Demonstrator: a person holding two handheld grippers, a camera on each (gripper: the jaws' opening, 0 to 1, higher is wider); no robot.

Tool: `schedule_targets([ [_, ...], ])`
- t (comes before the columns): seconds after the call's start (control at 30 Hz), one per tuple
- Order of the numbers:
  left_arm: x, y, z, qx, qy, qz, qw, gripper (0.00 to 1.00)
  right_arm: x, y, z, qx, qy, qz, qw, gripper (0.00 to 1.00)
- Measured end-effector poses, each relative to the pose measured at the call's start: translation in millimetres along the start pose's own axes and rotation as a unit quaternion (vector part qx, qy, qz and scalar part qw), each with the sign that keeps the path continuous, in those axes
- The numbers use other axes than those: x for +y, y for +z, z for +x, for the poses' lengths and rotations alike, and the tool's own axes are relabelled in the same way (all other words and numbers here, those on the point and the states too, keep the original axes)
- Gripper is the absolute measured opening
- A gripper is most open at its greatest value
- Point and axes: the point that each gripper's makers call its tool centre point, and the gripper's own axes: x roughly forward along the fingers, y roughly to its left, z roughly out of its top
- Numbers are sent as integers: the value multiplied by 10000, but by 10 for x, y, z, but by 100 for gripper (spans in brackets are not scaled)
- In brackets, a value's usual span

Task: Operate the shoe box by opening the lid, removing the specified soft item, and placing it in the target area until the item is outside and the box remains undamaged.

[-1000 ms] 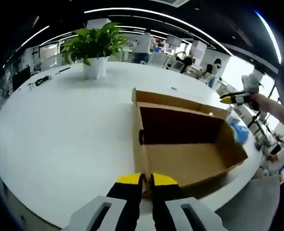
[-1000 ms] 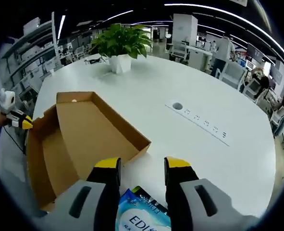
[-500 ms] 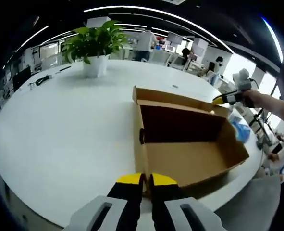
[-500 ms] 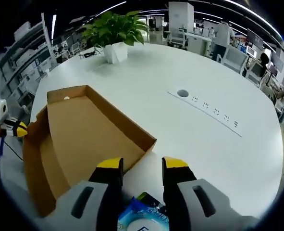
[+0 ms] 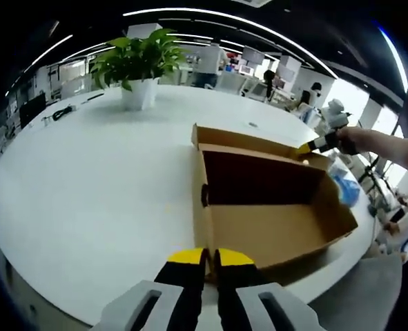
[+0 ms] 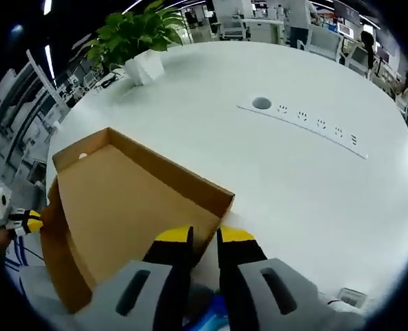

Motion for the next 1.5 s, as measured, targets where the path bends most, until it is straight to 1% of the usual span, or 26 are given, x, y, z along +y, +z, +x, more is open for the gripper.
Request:
schedule_targets([
  [0.13,30,-8,0,-84,-44,-95,9999,5,-27,36,-2,-15,-90,-24,10000,8],
  [0.23,9,5,-2,-111,-37,-112,9999,5,-28,56,-52,-98,-163,43,9998,6],
  [0.33,5,7,-5,-116,-43,-95,9999,5,-40,114,-67,-184,-198,62,9996,5],
  [0.5,26,0,3,-135,-64,-80,9999,5,-20,166,-137,-215,-257,-48,9994,4],
  [0.7,35,-2,12,-145,-64,-91,9998,5,-59,209,-130,-272,-284,-63,9992,4],
  [0.9,21,1,9,-152,-51,-74,9998,5,-10,222,-202,-360,-308,-132,9988,3],
  [1.03,6,3,7,-130,-48,-36,9999,5,-17,280,-210,-432,-303,-140,9985,3],
  [1.27,5,-2,6,-126,-44,-4,9999,5,14,332,-340,-543,-279,-158,9980,2],
  [1.37,9,-1,10,-117,-37,14,9999,5,55,369,-448,-646,-269,-196,9974,2],
  [1.5,12,0,8,-104,-39,56,9999,5,58,446,-482,-765,-247,-236,9965,1],
])
